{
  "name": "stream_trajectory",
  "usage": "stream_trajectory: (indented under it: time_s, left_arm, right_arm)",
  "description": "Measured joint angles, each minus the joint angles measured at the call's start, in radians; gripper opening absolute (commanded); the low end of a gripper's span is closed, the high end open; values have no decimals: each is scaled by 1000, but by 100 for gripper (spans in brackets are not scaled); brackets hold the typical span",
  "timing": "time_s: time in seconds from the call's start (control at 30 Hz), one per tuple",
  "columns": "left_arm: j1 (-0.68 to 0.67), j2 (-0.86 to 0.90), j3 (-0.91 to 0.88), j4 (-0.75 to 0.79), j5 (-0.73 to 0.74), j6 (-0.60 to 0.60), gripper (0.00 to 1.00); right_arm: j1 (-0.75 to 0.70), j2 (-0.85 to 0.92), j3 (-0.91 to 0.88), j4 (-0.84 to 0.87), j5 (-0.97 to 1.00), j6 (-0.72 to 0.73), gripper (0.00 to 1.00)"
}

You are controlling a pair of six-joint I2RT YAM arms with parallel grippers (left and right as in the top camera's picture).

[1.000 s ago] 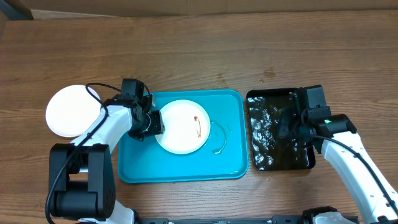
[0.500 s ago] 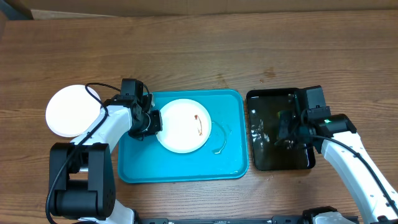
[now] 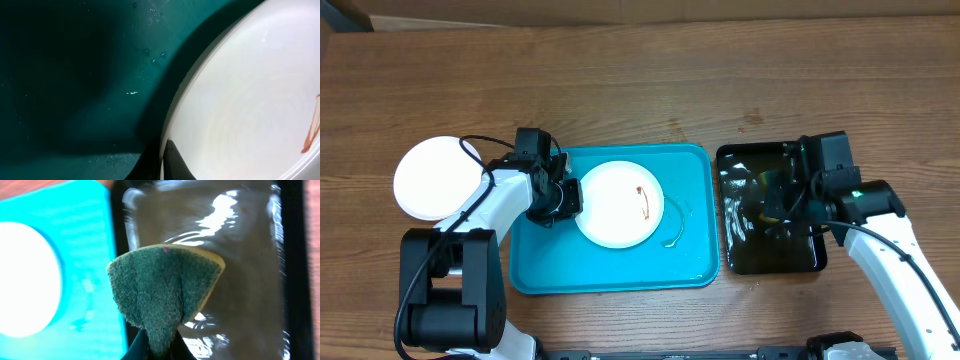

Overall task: Clean dirty plates on tray and stack at the side
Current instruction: 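Carry the sponge from the black tray onto the white plate, then scrub the white plate with the sponge while the left gripper holds it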

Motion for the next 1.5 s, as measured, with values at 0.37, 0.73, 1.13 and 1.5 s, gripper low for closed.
stream_trajectory:
  time_s: [0.37, 0.73, 1.13, 1.5]
  left_arm:
    - [-56, 0, -3, 19, 4, 0, 4]
    - [-71, 0, -4, 26, 6, 0, 4]
    - [-71, 0, -4, 26, 6, 0, 4]
    - [-71, 0, -4, 26, 6, 0, 4]
  right_arm:
    - [189, 43, 126, 192, -168, -82, 4]
    - [555, 364, 126, 388, 187, -101, 4]
    - [636, 530, 126, 490, 394, -105, 40]
    - [636, 530, 126, 467, 390, -98, 13]
